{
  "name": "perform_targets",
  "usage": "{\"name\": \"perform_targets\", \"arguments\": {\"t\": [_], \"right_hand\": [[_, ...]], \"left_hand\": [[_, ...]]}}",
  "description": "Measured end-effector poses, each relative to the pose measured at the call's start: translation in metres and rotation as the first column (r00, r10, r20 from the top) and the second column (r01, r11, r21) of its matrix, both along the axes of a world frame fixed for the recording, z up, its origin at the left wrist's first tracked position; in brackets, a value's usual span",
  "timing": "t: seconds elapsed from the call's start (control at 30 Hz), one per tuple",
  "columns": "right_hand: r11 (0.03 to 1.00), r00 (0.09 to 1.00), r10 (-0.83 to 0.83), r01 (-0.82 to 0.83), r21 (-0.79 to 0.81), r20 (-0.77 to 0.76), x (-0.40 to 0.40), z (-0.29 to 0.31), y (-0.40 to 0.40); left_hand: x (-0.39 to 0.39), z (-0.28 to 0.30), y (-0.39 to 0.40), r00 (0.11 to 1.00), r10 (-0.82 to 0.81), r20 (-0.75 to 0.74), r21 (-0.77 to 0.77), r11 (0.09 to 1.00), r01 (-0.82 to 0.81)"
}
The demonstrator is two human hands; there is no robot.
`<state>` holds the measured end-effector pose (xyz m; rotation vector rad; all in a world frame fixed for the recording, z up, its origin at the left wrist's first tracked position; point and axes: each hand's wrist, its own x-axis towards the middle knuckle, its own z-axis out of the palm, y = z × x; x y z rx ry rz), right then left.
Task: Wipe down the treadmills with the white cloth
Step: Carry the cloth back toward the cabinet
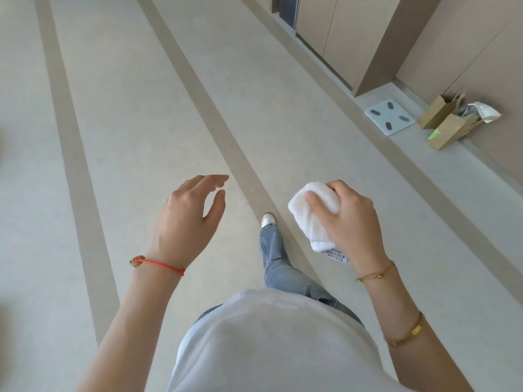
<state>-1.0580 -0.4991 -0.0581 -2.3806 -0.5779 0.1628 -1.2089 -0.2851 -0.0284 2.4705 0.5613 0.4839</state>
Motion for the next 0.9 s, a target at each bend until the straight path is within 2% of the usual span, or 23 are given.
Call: {"name": "perform_targets", "arguments": {"t": [0.2, 0.57, 0.9], "right_hand": [[1.000, 1.000, -0.018, 0.018, -0.001, 0.014, 0.121, -0.009, 0.092], [1.000, 0.999, -0.005, 0.005, 0.011, 0.049, 0.337, 0.018, 0.251], [0.990, 0.990, -0.137, 0.136, 0.024, 0.030, 0.512, -0.005, 0.376]], "left_hand": [[0.120, -0.002, 0.096, 1.000, -0.007, 0.023, 0.016, 1.000, 0.006], [0.341, 0.017, 0.247, 0.997, -0.010, 0.077, 0.010, 1.000, 0.009], [0.541, -0.001, 0.386, 0.993, -0.111, 0.029, -0.023, 0.993, 0.112]]}}
